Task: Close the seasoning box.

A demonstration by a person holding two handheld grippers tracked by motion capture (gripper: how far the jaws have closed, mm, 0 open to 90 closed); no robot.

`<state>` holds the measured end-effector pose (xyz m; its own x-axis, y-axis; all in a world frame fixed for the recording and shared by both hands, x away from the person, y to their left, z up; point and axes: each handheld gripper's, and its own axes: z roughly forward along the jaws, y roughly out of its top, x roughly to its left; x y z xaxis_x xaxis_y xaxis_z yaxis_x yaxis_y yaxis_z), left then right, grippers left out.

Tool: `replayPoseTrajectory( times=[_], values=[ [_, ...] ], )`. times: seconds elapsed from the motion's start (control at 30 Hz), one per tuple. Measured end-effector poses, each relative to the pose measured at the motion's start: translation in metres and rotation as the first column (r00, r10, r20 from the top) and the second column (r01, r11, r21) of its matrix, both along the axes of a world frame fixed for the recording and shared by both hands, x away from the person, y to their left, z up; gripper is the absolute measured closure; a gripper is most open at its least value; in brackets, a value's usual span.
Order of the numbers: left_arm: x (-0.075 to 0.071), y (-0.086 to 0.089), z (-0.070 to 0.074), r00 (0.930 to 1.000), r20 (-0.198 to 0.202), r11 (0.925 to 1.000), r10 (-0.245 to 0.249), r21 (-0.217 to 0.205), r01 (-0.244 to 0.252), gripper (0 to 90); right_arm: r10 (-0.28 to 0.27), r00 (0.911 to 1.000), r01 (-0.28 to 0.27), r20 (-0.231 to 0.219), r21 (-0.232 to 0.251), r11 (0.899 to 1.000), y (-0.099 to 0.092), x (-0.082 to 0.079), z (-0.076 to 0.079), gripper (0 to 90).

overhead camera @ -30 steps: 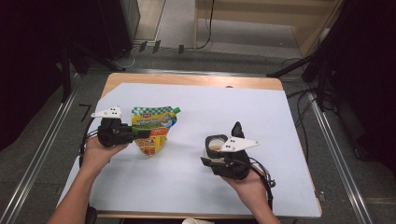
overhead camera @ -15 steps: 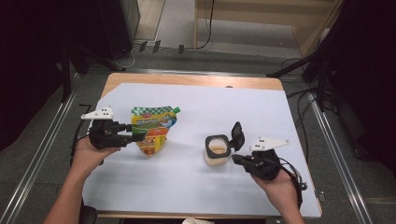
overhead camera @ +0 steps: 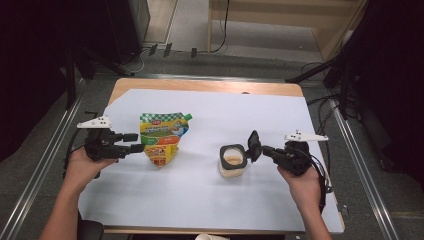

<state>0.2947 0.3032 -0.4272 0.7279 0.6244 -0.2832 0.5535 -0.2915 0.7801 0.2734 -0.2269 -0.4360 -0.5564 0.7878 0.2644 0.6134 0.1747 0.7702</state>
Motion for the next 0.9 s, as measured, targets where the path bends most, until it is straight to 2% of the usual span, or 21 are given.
replayPoseTrajectory(
  times=[0.17, 0.23, 0.53, 0.77, 0.9],
  values=[
    [-0.001, -0.001, 0.0, 0.9999, 0.002, 0.9999, -0.011, -0.001, 0.011, 40.8, 0.03, 0.9994, -0.029, 0.016, -0.011, 1.0, 0.012, 0.001, 0.002, 90.0],
    [-0.002, -0.001, 0.001, 0.9999, 0.005, 0.9999, -0.015, -0.001, 0.015, 41.3, 0.036, 0.9992, -0.036, 0.021, -0.002, 0.999, 0.013, 0.001, 0.003, 90.0],
    [-0.009, 0.014, 0.005, 0.9995, 0.013, 0.9995, 0.029, 0.015, -0.029, 43.0, 0.037, 0.998, -0.038, 0.052, 0.015, 0.999, 0.014, 0.002, 0.015, 90.0],
    [-0.007, 0.022, 0.002, 0.9979, 0.014, 0.9975, 0.063, 0.033, -0.063, 42.5, 0.075, 0.9955, -0.076, 0.058, 0.014, 0.997, 0.024, 0.005, 0.016, 90.0],
    [-0.005, 0.023, -0.001, 0.9964, 0.024, 0.9949, 0.081, 0.059, -0.082, 41.9, 0.094, 0.9939, -0.096, 0.058, 0.016, 0.995, 0.032, 0.007, 0.015, 90.0]
  ],
)
